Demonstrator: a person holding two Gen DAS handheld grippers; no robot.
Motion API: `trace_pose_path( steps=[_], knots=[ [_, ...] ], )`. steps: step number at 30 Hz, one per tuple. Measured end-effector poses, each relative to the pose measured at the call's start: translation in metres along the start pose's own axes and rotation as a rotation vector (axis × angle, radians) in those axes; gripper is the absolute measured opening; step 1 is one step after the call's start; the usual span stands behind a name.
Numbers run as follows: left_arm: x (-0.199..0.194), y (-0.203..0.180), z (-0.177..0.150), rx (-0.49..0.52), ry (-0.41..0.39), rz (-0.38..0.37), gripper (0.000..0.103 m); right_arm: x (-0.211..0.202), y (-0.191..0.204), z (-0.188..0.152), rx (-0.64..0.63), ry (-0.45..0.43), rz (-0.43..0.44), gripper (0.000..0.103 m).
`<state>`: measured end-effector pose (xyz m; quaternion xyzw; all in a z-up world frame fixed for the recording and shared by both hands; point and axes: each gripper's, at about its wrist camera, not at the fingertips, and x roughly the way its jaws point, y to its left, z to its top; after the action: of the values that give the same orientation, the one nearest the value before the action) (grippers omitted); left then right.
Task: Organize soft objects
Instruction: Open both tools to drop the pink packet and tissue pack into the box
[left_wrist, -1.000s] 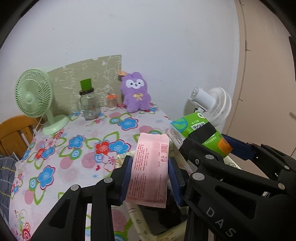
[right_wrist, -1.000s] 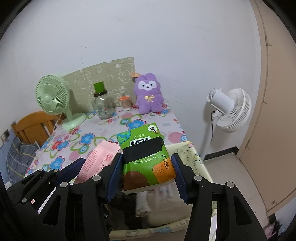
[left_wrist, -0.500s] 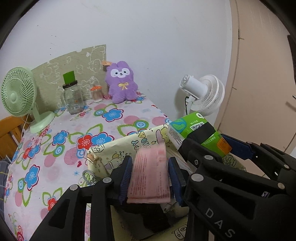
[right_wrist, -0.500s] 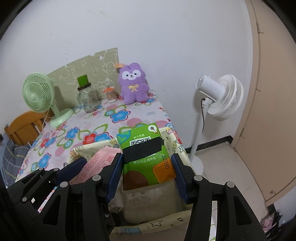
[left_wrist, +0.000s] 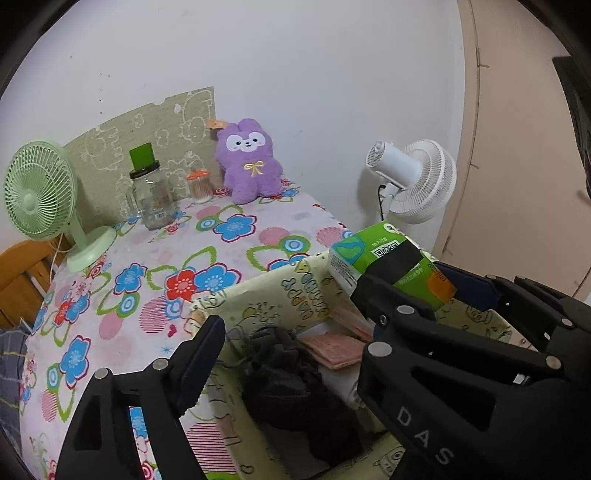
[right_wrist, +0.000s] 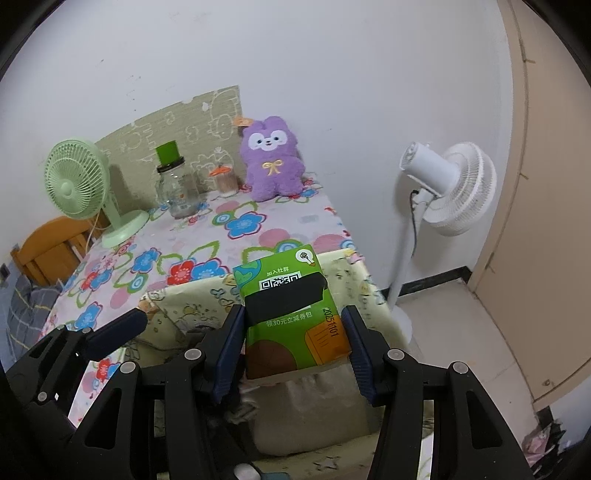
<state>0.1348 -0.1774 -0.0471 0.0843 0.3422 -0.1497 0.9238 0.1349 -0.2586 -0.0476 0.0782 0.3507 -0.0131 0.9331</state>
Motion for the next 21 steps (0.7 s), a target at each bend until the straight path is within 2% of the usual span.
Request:
trace_pose_path(
  steps=[6, 8, 10, 17, 19, 21],
  knots=[
    [-0.001, 0.007, -0.003, 0.001, 0.012, 0.02, 0.089, 0.005, 0.01, 0.0, -0.002, 0.018, 0.011, 0.058],
    [-0.002, 0.009, -0.004, 0.002, 0.015, 0.02, 0.089, 0.007, 0.011, 0.0, 0.001, 0.031, 0.01, 0.063],
    [-0.003, 0.011, -0.005, -0.001, 0.016, 0.019, 0.09, 0.007, 0.013, -0.002, 0.015, 0.037, 0.002, 0.078],
    [-0.006, 0.014, -0.009, -0.006, 0.026, 0.014, 0.093, 0.002, 0.018, -0.006, 0.019, 0.036, -0.018, 0.082],
    [-0.007, 0.014, -0.01, -0.008, 0.027, 0.01, 0.094, 0.001, 0.019, -0.006, 0.021, 0.031, -0.024, 0.087],
    [-0.009, 0.014, -0.011, -0.009, 0.029, 0.005, 0.095, -0.002, 0.018, -0.009, 0.025, 0.023, -0.03, 0.088]
  ],
)
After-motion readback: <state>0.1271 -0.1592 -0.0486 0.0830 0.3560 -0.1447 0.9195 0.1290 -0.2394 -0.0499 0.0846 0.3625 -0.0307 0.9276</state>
